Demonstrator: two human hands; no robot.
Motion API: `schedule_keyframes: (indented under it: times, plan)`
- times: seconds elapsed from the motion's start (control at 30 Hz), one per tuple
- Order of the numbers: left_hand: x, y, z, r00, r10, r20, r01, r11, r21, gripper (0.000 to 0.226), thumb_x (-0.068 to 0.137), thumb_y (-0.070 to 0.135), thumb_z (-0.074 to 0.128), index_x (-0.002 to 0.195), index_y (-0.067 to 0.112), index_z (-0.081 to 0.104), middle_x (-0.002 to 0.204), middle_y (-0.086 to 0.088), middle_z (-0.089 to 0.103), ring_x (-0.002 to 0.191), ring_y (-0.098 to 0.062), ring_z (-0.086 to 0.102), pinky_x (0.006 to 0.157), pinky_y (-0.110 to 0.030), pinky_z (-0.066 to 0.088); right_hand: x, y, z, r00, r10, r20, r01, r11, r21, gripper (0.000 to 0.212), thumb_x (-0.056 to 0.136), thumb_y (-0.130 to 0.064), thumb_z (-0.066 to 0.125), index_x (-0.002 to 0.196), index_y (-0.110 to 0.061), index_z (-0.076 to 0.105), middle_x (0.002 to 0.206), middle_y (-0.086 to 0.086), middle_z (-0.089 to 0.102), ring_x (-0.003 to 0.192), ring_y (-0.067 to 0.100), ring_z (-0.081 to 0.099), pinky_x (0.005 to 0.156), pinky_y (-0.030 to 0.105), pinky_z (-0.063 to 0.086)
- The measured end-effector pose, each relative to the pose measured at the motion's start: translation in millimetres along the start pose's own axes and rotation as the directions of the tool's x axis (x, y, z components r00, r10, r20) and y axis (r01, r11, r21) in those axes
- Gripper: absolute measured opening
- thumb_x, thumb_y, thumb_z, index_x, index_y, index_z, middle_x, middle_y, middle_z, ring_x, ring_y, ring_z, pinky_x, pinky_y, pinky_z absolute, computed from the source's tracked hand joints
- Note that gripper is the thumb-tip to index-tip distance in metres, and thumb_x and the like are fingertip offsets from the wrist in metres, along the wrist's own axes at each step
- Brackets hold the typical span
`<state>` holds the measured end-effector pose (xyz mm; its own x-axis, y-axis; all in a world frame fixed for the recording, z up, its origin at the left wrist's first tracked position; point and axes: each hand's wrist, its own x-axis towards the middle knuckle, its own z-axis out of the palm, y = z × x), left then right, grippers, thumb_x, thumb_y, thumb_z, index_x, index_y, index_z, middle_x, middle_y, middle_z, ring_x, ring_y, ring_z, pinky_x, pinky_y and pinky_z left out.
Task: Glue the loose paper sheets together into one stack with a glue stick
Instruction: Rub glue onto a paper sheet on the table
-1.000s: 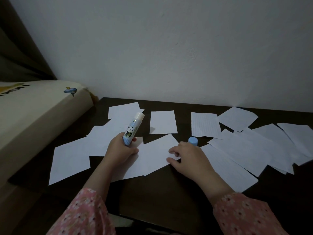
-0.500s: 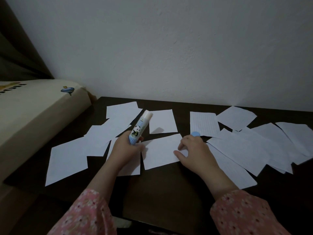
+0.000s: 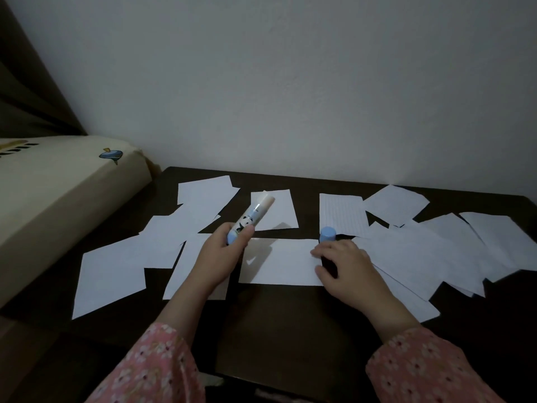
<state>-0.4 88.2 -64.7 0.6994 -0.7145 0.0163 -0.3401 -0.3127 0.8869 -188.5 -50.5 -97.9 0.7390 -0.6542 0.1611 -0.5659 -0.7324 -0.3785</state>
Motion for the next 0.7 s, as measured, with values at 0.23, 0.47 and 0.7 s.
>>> schedule_keyframes:
  times: [0.23,0.47,0.7]
  plan:
    - [-21,17,4,0.996,0.085,-0.039,-0.087,0.995,-0.053,0.036,0.077,0.040,0.074,0.109,0.026,0.066,0.100,0.010,0.065,0.087,-0.008,0.061,0.059,-0.011,0.048,-11,-1,-2,0.996,0.012,0.091,-0.009,0.999,-0.032,0.044,0.092,-0.051,0.050,0.134,-0.036,0.050,0.142,-0.016,0.041,0.134,0.008,0.030,0.111,0.038,0.024]
    - [-40,16,13,0.982,0.180,-0.049,-0.184,0.978,-0.103,0.035,0.078,0.041,0.070,0.110,0.031,0.059,0.099,0.009,0.062,0.090,-0.013,0.057,0.073,-0.025,0.050,-10,6,-4,0.994,-0.009,0.113,0.006,1.000,0.028,0.039,0.091,-0.050,0.054,0.129,-0.038,0.053,0.146,-0.017,0.037,0.140,0.007,0.023,0.114,0.041,0.018]
    - [-28,13,32,0.978,0.204,0.040,-0.203,0.979,-0.030,0.041,0.091,0.038,0.058,0.128,0.036,0.044,0.114,0.011,0.058,0.094,-0.014,0.060,0.080,-0.029,0.054,-9,7,2,0.993,-0.020,0.115,0.019,1.000,0.015,0.038,0.090,-0.049,0.055,0.126,-0.039,0.050,0.149,-0.019,0.032,0.142,0.010,0.017,0.114,0.042,0.012]
